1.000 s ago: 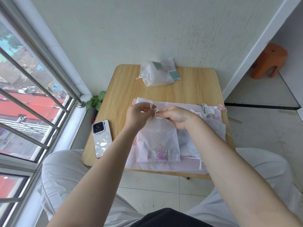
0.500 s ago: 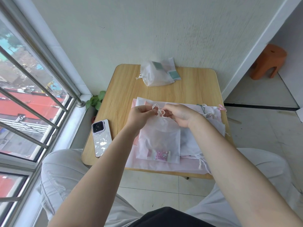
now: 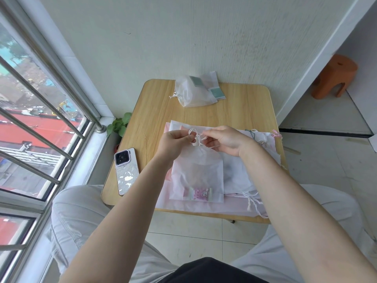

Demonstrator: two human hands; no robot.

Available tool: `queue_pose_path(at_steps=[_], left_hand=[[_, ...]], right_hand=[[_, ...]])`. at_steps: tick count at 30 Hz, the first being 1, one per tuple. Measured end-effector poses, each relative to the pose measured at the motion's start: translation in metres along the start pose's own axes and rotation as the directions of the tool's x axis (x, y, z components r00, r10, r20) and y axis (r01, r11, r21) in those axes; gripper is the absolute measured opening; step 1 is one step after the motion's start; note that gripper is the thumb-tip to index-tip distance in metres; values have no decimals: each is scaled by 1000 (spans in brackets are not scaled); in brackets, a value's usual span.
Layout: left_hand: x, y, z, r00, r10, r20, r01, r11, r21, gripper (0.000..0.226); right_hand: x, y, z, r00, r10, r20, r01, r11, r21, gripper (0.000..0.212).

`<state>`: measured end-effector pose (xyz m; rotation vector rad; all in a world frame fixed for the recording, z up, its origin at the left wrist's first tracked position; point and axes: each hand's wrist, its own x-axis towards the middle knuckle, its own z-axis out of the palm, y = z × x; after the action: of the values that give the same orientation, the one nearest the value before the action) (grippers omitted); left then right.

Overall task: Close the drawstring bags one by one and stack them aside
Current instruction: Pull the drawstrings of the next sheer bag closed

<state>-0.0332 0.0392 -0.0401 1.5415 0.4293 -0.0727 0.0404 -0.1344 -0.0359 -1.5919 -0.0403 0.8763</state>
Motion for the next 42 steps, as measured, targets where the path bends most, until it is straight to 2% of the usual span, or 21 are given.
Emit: queue_pose_path(at_steps=[9,13,16,19,22,24,27,30,33,36,39,42], left_hand=[[0,1,3,1000,-1,7,1,999,47,6],[0,-1,2,1000,1,19,-2,999,39,4],[1,-1,3,1000,1,13,-2,996,92,8],[-1,-1,3,1000,-21,-16,23,995,100,10],[-2,-1,2,999,-34,-27,37,994,103,21],[-2,-2,2,998,-40,-51,46,992,113,22],[2,-3,0,985,-48,-165,72,987,144,20],[3,-7,1,974,-57,-220,95,981,167,21],[2,-8,3,978,-66,-200,102,979,179,21],[2,-7,0,975,-55,-216,93,981,172,22],[0,-3,-4,976,-79,-202,111,983,148,16],[3,0,-8,967,-113,-228,142,983,118,17]], right_hand=[[-3,-5,3,997,-54,-56,68,954,292,22],[-2,-9,5,986,-73,-150,143,832,537,35],[-3,-14,9,978,-67,-197,185,715,674,28],[-4,-18,12,973,-68,-220,206,688,695,29],[-4,-19,10,981,-72,-178,179,684,707,36],[-3,-17,8,985,-59,-160,147,772,618,37],[-3,-13,7,968,-50,-246,124,948,293,36],[-5,-11,10,943,-98,-319,92,995,-35,30],[-7,-14,14,945,-202,-256,82,907,-412,17],[-9,-17,14,970,-179,-163,26,748,-663,20],[-14,-21,13,994,-51,-97,-40,654,-755,28],[-17,-23,16,998,-14,-62,-39,646,-763,31]])
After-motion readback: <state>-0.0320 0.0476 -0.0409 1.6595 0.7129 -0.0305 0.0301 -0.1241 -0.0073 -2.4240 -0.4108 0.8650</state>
